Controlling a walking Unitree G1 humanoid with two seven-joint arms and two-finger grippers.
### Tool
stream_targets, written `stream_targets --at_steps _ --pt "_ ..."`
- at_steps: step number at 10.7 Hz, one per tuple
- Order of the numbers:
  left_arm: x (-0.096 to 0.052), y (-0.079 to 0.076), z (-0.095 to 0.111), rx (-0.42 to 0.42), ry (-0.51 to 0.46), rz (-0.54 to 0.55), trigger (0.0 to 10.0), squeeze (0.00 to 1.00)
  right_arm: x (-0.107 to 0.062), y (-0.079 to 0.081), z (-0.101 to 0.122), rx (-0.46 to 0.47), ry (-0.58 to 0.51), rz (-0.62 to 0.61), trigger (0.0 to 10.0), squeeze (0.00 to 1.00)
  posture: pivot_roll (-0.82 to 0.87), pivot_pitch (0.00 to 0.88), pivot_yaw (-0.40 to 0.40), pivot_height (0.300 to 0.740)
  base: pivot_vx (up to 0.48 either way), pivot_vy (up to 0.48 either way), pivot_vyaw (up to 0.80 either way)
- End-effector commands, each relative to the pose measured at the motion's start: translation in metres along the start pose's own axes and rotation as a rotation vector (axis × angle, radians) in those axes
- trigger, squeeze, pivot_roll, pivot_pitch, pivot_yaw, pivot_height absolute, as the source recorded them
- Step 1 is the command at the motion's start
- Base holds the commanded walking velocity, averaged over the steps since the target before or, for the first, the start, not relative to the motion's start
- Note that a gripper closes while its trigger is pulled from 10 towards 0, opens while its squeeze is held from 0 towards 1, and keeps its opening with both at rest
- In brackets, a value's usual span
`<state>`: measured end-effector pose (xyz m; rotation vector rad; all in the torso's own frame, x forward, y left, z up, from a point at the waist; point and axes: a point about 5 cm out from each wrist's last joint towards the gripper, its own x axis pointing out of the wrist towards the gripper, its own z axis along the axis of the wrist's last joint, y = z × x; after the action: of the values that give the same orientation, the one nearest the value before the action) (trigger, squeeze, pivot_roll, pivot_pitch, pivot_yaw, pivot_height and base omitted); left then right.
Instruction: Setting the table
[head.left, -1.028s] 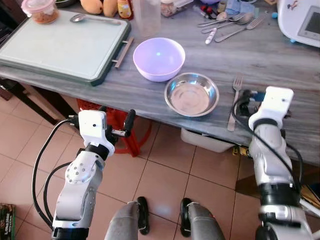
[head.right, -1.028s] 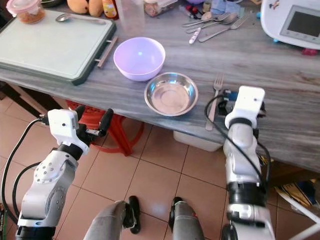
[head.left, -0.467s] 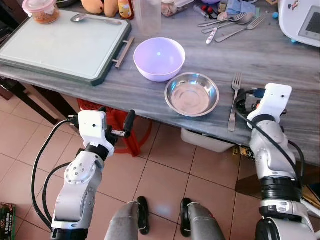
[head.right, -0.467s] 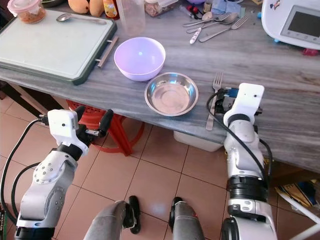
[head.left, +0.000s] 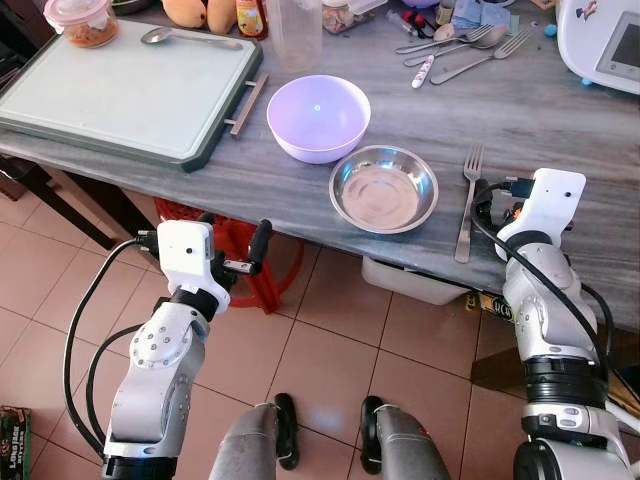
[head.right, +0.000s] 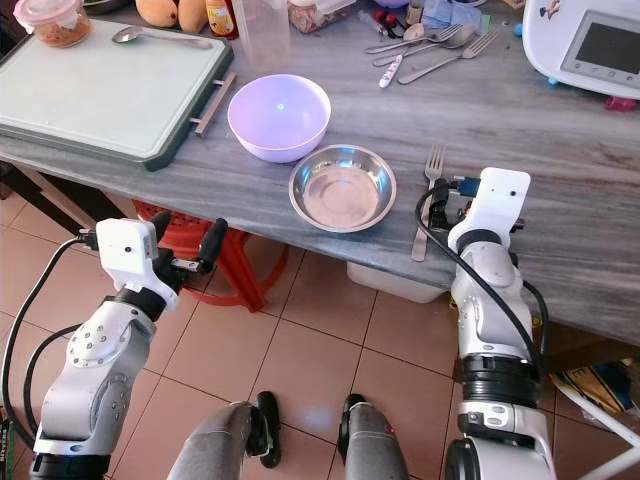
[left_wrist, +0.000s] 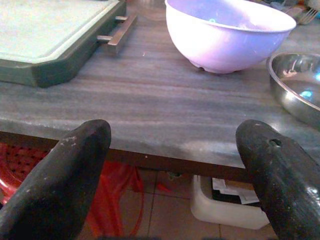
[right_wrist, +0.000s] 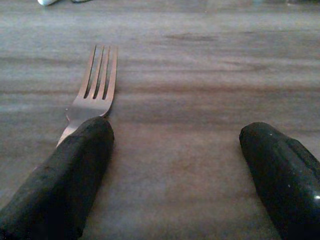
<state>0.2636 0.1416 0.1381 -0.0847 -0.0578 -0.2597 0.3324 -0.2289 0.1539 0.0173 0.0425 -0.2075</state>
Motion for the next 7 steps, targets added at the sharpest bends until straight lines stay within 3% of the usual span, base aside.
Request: stream_targets --at_steps 1,4,7 --pt "-0.001 0.0 -0.003 0.002 0.015 0.004 10.0 0.0 -0.002 0.0 -0.012 0.01 0.049 0.018 10.0 0.0 0.02 0.251 0.065 0.74 0.0 0.0 0.0" --pt "-0.001 0.0 -0.003 0.003 0.016 0.003 10.0 0.0 -0.001 0.01 -0.009 0.035 0.036 0.086 10.0 0.0 0.02 0.248 0.064 0.74 0.0 0.0 0.0" --pt "-0.001 -0.001 -0.004 0.002 0.016 0.003 10.0 0.0 -0.002 0.01 -0.01 0.033 0.033 0.095 10.0 0.0 0.01 0.246 0.061 0.74 0.0 0.0 0.0"
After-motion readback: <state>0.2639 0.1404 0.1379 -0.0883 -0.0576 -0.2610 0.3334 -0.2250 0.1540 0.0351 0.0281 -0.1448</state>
